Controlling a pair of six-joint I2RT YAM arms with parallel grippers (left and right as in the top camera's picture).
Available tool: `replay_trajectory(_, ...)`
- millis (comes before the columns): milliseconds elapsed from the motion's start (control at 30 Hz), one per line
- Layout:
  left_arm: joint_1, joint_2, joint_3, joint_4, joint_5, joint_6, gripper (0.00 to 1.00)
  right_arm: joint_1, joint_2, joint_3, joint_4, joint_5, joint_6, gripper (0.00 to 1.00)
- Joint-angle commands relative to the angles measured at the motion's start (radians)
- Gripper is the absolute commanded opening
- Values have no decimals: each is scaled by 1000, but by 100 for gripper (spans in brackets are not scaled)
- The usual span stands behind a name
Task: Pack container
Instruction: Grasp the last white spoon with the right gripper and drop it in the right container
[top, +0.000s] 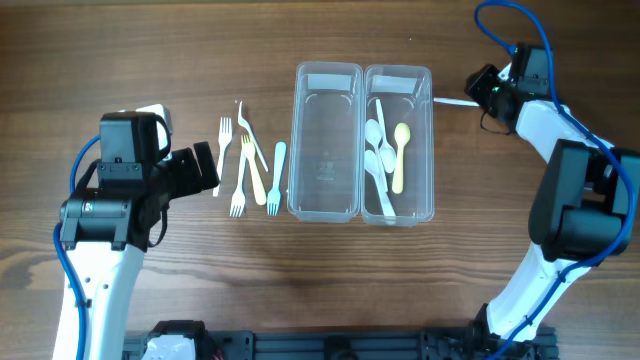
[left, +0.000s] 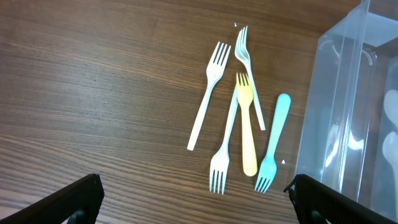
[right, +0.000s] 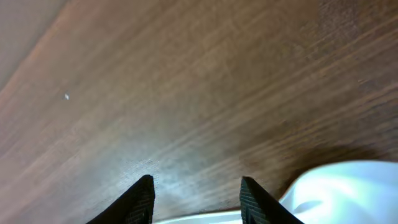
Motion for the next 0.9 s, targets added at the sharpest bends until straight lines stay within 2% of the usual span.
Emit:
replay_trajectory(0,8,0,19,2,-10,16,100,0,17,5,-23,3,-79,45)
replay_trajectory(167,8,0,19,2,-10,16,100,0,19,5,-58,6,-79,45)
replay_trajectory(300,8,0,19,2,-10,16,100,0,21,5,-87,6,-154,45)
replay_trajectory(400,8,0,19,2,-10,16,100,0,21,5,-99,6,-155,45)
replay_trajectory(633,8,0,19,2,-10,16,100,-2,21,5,-3,-43,-156,45)
replay_trajectory(767,8,0,19,2,-10,16,100,-2,36,5,-10,60,-156,45)
replay_trajectory(867,8,0,19,2,-10,16,100,-2,65,5,-11,64,-153,45)
